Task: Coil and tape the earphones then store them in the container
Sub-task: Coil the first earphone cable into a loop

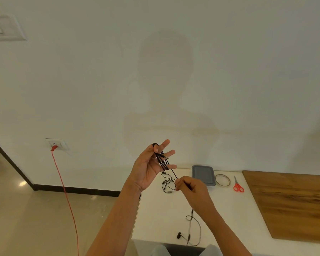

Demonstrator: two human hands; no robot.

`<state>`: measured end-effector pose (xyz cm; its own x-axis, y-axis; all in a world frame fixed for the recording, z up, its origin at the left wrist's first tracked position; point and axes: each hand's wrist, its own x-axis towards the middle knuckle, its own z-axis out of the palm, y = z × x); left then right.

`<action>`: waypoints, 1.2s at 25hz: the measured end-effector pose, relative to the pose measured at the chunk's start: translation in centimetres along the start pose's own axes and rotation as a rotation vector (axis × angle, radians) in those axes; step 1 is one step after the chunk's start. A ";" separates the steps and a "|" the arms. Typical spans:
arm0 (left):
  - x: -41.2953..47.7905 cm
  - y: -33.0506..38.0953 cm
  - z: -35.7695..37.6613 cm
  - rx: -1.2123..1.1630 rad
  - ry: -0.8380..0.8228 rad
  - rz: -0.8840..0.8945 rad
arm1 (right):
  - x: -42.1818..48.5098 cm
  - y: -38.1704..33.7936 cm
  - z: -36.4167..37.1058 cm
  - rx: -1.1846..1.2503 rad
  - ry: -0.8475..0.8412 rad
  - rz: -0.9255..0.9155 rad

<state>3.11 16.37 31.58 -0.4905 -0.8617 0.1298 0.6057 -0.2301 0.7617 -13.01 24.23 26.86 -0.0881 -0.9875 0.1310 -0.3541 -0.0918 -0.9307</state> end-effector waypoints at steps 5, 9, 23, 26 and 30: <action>0.0 -0.9 -0.3 0.274 0.147 -0.047 | -1.6 -3.2 -0.9 -0.177 -0.065 -0.149; -0.5 -1.4 -0.6 0.434 0.044 -0.094 | 0.0 -7.1 -2.8 -0.209 -0.038 -0.237; -1.5 0.6 2.3 0.316 -0.080 -0.196 | 8.6 -5.8 -4.6 0.061 -0.202 -0.100; -1.2 0.7 2.1 0.209 -0.073 -0.144 | 7.7 -3.2 -2.6 0.295 -0.340 0.033; -1.1 0.1 1.0 0.100 -0.090 -0.134 | 6.0 -0.7 -1.1 0.496 -0.328 0.217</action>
<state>3.12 17.70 32.12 -0.6194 -0.7814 0.0754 0.4676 -0.2901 0.8350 -14.33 18.52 28.64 0.2081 -0.9711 -0.1169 0.1207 0.1441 -0.9822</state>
